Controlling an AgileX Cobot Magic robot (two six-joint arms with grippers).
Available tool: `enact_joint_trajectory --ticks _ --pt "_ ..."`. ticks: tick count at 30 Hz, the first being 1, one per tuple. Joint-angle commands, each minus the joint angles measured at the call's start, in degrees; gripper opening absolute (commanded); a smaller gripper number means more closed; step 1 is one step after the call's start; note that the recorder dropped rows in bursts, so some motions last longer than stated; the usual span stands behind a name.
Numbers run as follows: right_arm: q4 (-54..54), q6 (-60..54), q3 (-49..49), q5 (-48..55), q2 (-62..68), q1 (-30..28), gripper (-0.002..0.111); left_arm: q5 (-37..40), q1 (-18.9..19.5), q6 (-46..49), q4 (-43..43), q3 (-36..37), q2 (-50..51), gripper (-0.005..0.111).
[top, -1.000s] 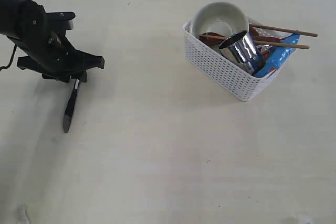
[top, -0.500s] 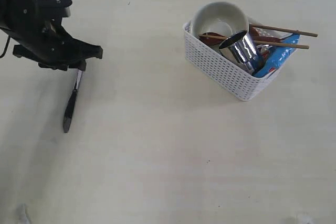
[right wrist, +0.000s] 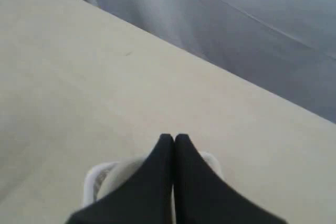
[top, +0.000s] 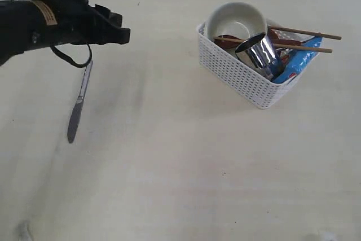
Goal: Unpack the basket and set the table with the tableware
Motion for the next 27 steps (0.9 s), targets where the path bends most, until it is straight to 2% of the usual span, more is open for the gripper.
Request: enact_joint_trajectory --ticks 1,2,4,7,8,13,15,18,27 --pt "-24.08 21.00 -7.07 6.92 -0.35 -0.07 0.000 -10.17 -1.31 0.15 3.21 1.87 0.81 0.041" --pt "-26.01 22.18 -8.03 8.02 -0.35 -0.07 0.000 -10.59 -1.31 0.15 3.21 1.96 0.81 0.041" --pt "-26.88 22.69 -10.07 10.99 0.01 -0.07 0.009 -10.83 -1.31 0.15 3.21 1.96 0.81 0.041" --pt "-28.60 23.21 -14.51 18.78 2.93 -0.07 0.049 -10.83 -1.31 0.15 3.21 1.96 0.81 0.041" --pt "-30.13 23.75 -15.34 20.39 3.69 -0.07 0.051 -10.71 -1.31 -0.16 3.21 1.96 0.81 0.041" --pt "-46.29 30.54 -18.43 30.26 9.37 1.88 0.039 -10.57 -1.31 -0.28 3.21 2.34 0.81 0.041" --pt "-50.38 32.41 -19.59 33.54 11.71 2.64 0.039 -10.57 -1.31 -0.28 3.21 2.34 0.81 0.041" --pt "-50.93 31.53 -21.27 37.49 14.30 3.45 0.039 -10.57 -1.31 -0.28 3.21 2.34 0.81 0.041" --pt "-53.51 29.35 -21.77 37.49 17.33 5.37 0.038 -10.33 -1.31 -0.28 3.21 2.34 0.81 0.041"
